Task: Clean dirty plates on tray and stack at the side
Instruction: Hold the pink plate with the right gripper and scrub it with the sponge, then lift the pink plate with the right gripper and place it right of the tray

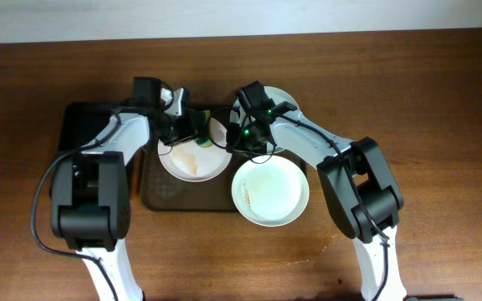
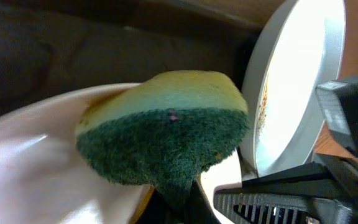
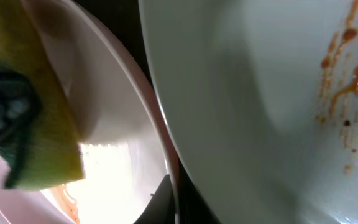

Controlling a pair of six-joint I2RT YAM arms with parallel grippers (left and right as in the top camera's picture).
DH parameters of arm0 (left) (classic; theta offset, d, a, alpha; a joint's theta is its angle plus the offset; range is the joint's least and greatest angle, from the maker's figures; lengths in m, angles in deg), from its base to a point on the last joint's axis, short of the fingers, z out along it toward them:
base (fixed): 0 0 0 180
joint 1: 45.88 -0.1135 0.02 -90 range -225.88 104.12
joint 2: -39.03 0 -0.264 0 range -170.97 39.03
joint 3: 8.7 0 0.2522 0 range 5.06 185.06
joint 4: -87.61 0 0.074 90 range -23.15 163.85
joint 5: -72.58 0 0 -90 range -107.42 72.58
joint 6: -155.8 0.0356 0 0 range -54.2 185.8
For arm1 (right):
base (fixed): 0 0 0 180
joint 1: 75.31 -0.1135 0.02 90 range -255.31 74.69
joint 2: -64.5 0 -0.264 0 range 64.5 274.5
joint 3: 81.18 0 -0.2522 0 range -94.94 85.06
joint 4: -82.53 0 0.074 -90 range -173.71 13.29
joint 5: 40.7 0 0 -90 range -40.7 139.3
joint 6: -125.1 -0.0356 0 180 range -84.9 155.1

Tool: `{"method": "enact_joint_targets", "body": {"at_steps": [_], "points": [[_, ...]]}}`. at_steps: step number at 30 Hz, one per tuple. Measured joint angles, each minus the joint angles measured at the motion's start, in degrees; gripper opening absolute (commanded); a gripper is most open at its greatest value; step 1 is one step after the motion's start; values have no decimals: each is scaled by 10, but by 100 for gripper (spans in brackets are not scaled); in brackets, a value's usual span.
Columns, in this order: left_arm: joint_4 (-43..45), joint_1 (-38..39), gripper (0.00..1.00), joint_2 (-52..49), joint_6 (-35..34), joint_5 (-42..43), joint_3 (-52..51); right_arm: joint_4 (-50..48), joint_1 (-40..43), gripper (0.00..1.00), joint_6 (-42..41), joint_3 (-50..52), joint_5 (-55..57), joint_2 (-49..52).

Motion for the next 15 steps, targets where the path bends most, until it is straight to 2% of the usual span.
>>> {"method": "enact_joint_targets", "body": {"at_steps": [4, 5, 6, 7, 8, 9, 12, 14, 15], "points": [[-31, -53, 1, 0, -5, 17, 42, 1, 0, 4, 0, 0, 0, 0], [-38, -71, 1, 0, -9, 17, 59, 1, 0, 9, 1, 0, 0, 0], [-61, -97, 1, 0, -14, 18, 89, 1, 0, 18, 0, 0, 0, 0], [-79, -118, 1, 0, -17, 18, 113, 0, 0, 37, 1, 0, 0, 0], [-101, -137, 1, 1, -19, 17, 136, -2, 0, 47, 3, 0, -4, 0], [-121, -152, 1, 3, -21, 17, 152, -5, 0, 53, 2, -1, -11, 0], [-174, -181, 1, 8, -19, 18, 186, -16, -4, 51, 8, -8, -16, -1], [-197, -184, 1, 10, -10, 18, 188, -17, -5, 40, 8, -8, -13, -1], [-213, -183, 1, 10, -3, 16, 188, -17, -7, 31, 7, -8, -5, -1]]}}
